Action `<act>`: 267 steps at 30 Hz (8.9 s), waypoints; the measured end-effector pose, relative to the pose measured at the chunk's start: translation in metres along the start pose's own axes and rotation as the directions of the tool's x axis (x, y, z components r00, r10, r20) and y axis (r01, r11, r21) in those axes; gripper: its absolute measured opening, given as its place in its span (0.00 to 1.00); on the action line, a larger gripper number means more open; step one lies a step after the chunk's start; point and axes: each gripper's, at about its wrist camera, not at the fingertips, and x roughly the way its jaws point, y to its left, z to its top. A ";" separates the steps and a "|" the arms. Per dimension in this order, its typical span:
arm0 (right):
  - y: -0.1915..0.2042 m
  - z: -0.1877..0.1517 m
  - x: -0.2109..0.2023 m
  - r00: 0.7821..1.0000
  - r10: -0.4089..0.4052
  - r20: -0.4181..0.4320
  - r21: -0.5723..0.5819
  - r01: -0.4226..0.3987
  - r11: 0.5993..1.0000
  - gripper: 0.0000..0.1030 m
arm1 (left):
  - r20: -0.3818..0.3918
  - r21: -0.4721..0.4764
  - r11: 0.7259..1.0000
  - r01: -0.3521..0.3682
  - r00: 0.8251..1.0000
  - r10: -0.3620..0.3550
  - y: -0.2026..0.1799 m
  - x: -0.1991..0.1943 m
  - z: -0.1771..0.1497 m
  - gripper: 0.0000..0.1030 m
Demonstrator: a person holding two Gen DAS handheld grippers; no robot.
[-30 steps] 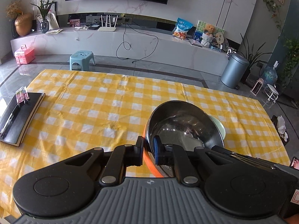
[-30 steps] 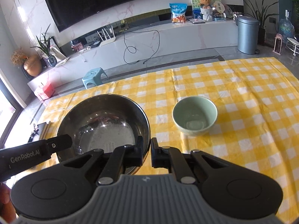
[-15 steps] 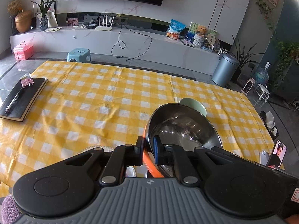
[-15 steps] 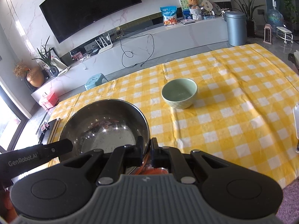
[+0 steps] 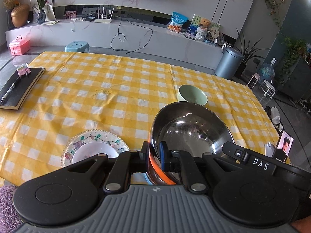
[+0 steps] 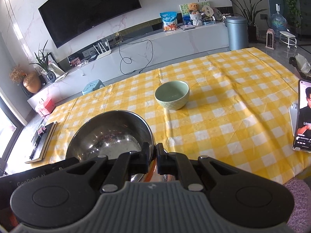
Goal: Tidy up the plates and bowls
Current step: 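Carry the orange bowl over the blue bowl with the left gripper, then lower the orange bowl into the blue bowl and open the left gripper, then move the left gripper to the pale green bowl rim, then close the left gripper on the pale green bowl rim, then carry the green bowl over the nested orange bowl with the left gripper, then lower the green bowl into the orange bowl and open the left gripper, then close the left gripper on the rim of the nested bowl stack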
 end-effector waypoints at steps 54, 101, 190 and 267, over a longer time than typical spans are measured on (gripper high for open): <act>0.001 -0.013 0.038 0.997 -0.040 -0.068 -0.009 0.040 0.999 0.03 | -0.125 0.010 1.000 -0.005 0.992 0.006 0.002 0.048 -0.013 0.13; -0.074 0.113 0.105 0.968 -0.160 -0.194 0.149 0.190 0.970 0.83 | -0.361 0.190 0.972 0.137 0.931 -0.060 -0.056 0.145 0.123 0.61; -0.022 0.002 0.063 0.946 0.069 -0.316 0.158 -0.019 0.987 0.06 | -0.345 -0.044 0.999 -0.030 0.938 0.013 -0.010 0.078 0.014 0.09; -0.015 0.006 0.021 0.980 0.010 -0.197 0.058 0.002 0.998 0.65 | -0.128 0.059 0.998 0.039 0.991 -0.031 0.005 0.014 0.016 0.69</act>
